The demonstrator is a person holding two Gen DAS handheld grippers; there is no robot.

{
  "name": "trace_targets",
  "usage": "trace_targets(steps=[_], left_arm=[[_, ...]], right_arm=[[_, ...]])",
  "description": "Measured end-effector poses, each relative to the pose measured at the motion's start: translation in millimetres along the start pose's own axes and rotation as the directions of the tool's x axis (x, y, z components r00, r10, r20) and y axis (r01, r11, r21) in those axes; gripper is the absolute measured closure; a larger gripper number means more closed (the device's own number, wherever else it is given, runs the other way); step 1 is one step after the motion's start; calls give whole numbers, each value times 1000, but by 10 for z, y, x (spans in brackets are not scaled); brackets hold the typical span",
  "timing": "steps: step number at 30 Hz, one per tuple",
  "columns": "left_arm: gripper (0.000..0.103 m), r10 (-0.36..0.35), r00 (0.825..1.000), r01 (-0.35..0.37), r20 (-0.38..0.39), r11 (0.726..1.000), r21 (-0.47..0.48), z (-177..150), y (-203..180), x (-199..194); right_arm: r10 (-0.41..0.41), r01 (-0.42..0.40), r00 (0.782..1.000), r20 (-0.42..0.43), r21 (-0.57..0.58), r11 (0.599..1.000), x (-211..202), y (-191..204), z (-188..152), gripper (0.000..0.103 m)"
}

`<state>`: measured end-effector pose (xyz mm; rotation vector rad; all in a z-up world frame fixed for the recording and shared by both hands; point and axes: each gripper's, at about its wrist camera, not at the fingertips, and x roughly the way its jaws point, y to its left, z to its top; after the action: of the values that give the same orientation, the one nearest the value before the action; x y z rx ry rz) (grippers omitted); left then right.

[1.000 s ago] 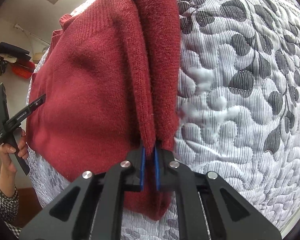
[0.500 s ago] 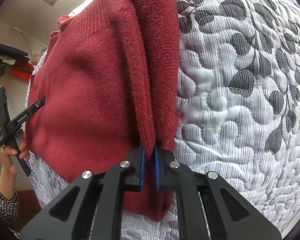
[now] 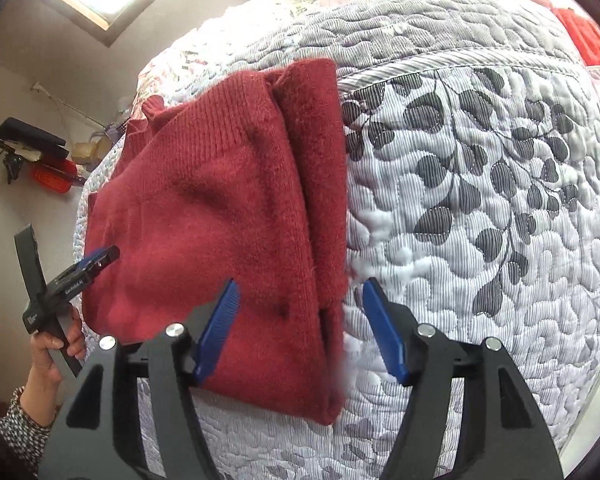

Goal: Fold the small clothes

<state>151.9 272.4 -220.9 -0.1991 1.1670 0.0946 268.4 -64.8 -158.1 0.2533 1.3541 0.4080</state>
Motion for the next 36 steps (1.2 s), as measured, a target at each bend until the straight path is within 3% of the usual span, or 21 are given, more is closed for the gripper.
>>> trace_targets(steps=[2,10,12,14,16,21,23,28,36], left_arm=[[34,-2,1000,2,-9,1000,1,-20,-15,10],[32,10,999,-9,-39,1000,26,-58,-43,166],[31,10,999,-9,-42,1000,27,-52,-26,184],[31,-2,999,2,-46,1000,8,-40,1,187],[32,-9,999,9,-52,1000,-4,-24,25,178],[32,-26,998,24,-64,999,-28,7,88,141],[32,-15,997,14,-80,1000,-22,13,111,190],[29,-6,995,6,-98,1000,1,2,110,300],[27,-14,996,15,-94,1000,14,-3,153,351]], right_arm=[[-3,3,1000,-17,-2,1000,64,-9,60,32],[-6,10,996,-87,37,999,440,-121,99,33],[-25,28,996,-88,32,999,486,-111,107,42],[17,-15,996,-88,27,1000,488,-66,117,69],[39,-37,995,-94,21,999,514,56,148,79],[44,-47,998,-51,-55,997,338,304,148,82],[5,-8,998,-60,-56,998,358,282,143,82],[8,-5,995,-101,31,1000,601,157,115,82],[5,4,993,-119,70,998,661,169,84,81]])
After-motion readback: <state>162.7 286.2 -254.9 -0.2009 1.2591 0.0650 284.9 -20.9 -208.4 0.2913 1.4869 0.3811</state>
